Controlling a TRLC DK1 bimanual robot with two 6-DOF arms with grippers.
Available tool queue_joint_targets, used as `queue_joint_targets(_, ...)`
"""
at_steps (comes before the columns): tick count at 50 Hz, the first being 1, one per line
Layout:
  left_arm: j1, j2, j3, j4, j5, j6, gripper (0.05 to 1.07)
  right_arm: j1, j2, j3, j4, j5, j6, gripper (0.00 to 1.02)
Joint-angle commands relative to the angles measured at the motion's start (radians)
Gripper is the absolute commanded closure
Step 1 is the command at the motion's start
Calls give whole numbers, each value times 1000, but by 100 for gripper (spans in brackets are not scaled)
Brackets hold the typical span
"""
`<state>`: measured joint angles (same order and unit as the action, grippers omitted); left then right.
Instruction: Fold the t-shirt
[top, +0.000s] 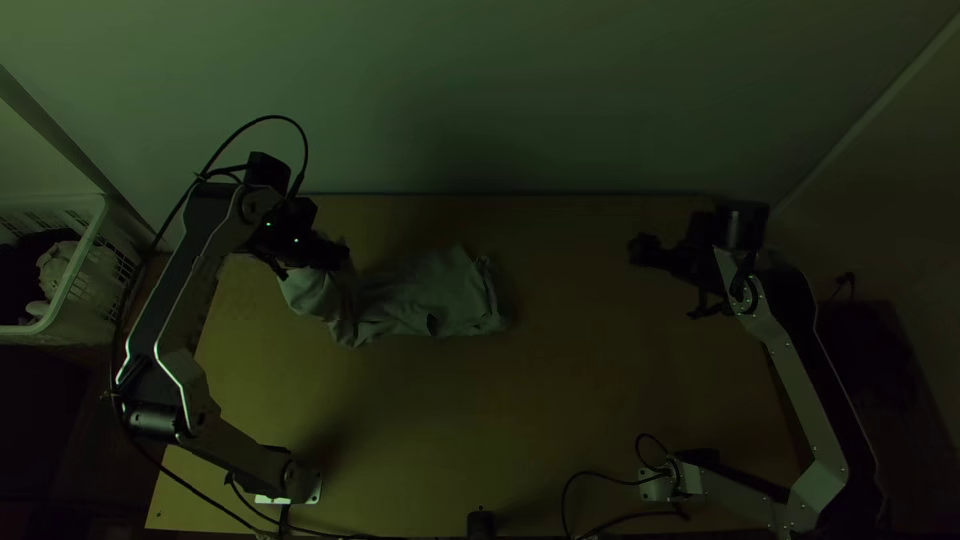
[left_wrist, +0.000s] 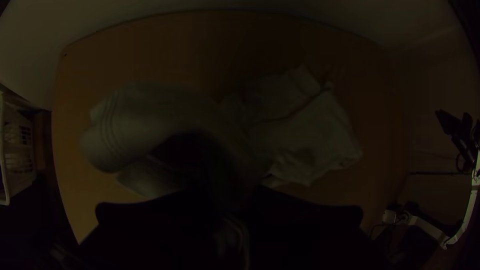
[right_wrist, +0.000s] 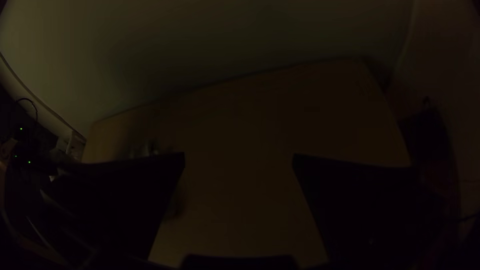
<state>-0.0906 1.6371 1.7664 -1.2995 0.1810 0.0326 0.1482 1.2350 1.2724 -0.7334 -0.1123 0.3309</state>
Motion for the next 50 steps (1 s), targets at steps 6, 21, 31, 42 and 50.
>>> queue_joint_targets(6,-123,124,131,-18,-14,-122,105,10,-60,-64,28,2,46,4)
queue_joint_targets(21,-259,290,326,-46,-63,-207,105,8,-108,-134,62,2,51,4)
queue_joint_targets(31,-350,391,466,-72,-63,-258,105,8,-126,-173,94,2,66,4)
queue_joint_targets(42,-463,468,513,-53,-69,-286,104,4,-126,-186,109,2,69,4)
queue_joint_targets(50,-521,515,516,8,-87,-326,96,8,-127,-205,112,3,69,4)
